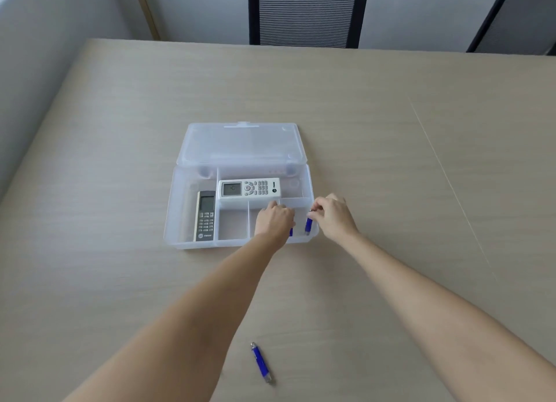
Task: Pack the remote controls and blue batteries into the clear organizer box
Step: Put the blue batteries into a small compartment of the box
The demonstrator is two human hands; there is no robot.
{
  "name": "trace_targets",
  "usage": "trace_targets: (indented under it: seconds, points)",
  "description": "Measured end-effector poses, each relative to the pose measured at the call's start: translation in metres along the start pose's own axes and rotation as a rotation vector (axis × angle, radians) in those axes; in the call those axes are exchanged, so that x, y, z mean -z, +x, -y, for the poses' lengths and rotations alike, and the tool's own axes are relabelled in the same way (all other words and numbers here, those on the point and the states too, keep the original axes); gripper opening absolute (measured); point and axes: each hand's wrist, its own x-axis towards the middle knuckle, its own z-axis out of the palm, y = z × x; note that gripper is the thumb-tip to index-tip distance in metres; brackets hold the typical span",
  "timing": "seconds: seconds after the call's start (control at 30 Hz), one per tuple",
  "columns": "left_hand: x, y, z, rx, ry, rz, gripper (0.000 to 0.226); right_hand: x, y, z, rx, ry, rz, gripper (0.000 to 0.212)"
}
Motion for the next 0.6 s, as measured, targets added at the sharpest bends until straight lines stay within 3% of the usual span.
trace_targets:
  seconds: [0.1,0.2,0.3,0.37,0.4,0.53,0.6]
  points:
    - [0.003,0.0,0.004,-0.033,0.114,0.026,0.015,-0.012,0.012,0.005,0.073,-0.265,0.066,0.013]
    - [0.018,-0.012,0.008,-0.072,-0.023,-0.001,0.041,-0.015,0.016,0.009,0.061,-0.376,0.094,0.02]
    - [0.04,-0.044,0.028,-0.148,-0.234,-0.031,0.035,-0.016,-0.005,0.014,0.145,-0.268,-0.066,0.024]
    - [0.047,-0.079,0.056,-0.251,-0.248,0.058,0.016,-0.02,-0.04,0.017,0.309,-0.128,-0.198,0.014]
    - [0.046,-0.098,0.072,-0.278,-0.225,0.146,0.012,-0.024,-0.061,0.017,0.373,-0.082,-0.17,0.014]
    - [0.027,-0.179,0.124,-0.244,-0.091,0.651,0.047,-0.056,-0.14,0.027,0.377,-0.046,0.447,0.025]
    - [0.008,-0.212,0.133,-0.25,0.005,0.755,0.057,-0.076,-0.168,0.036,0.336,-0.148,0.653,0.043]
